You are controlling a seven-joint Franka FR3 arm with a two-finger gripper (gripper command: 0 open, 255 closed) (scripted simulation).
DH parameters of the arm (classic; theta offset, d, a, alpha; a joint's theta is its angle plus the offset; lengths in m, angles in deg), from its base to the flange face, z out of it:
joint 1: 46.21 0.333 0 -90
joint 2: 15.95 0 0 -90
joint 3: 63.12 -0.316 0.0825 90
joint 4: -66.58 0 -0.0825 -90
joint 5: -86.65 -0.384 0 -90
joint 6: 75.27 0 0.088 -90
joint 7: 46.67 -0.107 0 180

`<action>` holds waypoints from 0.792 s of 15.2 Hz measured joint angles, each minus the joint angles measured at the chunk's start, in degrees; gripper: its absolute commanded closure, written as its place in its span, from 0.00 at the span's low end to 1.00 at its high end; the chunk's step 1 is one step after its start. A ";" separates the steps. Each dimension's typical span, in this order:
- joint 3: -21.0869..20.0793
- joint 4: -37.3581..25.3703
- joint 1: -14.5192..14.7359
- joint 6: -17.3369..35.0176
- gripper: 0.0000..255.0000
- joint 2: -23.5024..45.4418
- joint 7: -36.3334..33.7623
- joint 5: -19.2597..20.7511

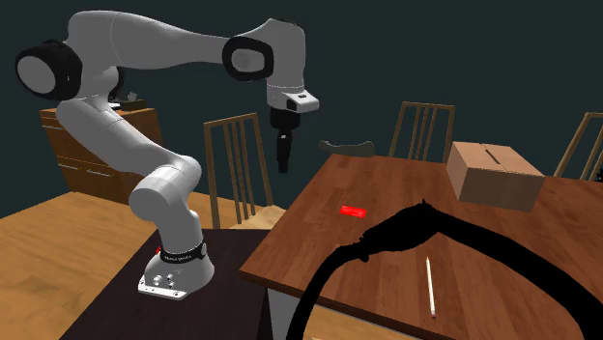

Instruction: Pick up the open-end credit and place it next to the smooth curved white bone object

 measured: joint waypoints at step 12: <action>-4.49 -17.58 0.30 1.16 0.00 31.22 -11.33 -3.58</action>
